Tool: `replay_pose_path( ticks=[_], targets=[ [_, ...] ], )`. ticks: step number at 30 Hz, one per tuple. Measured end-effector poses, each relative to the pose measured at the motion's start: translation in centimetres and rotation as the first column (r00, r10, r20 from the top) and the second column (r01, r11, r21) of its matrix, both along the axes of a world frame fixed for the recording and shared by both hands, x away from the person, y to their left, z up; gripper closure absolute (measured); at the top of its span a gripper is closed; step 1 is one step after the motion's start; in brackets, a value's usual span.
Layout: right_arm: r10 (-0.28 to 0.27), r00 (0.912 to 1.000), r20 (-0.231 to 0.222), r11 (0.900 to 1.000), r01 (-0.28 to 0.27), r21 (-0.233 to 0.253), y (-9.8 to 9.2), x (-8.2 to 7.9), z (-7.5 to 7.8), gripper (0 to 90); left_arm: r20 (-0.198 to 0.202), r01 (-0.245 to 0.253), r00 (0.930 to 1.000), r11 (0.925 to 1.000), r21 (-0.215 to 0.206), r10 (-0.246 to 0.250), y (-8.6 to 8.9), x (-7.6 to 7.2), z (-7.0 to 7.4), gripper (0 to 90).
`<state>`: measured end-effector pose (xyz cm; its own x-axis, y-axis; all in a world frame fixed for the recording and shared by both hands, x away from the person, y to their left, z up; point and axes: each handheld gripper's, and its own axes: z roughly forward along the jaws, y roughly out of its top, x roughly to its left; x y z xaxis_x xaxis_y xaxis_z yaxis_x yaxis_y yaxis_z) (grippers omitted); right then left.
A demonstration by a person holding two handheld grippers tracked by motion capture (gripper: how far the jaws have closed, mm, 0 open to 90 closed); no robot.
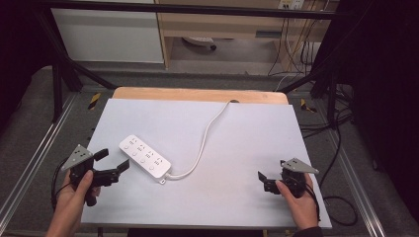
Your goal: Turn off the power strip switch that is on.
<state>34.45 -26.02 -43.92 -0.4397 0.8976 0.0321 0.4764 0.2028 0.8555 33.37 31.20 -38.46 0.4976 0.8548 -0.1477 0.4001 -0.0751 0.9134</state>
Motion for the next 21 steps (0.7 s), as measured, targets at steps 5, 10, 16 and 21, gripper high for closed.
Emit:
replay_pose_path(
  ticks=[5,10,16,21],
  targets=[
    [0.0,1.0,-0.001,1.0,0.0,0.001,0.0,0.0,0.0,4.5,-0.012,-0.007,0.9999,1.0,0.001,0.007,0.5,-0.2,-0.4,6.7],
    [0.004,1.0,-0.001,1.0,-0.004,0.0,0.0,0.0,0.0,4.4,-0.015,-0.013,0.9998,0.9998,0.012,0.013,1.0,-0.5,-0.8,6.7],
    [0.002,1.0,0.001,1.0,-0.002,-0.001,0.0,0.0,0.0,4.3,-0.032,-0.015,0.9994,0.9996,0.026,0.015,1.3,-0.6,-1.6,6.7],
    [0.0,1.0,-0.003,1.0,0.0,-0.001,0.1,0.0,0.0,4.2,-0.051,-0.007,0.9987,0.9993,0.037,0.009,1.2,-0.6,-2.3,6.7]
  ],
)
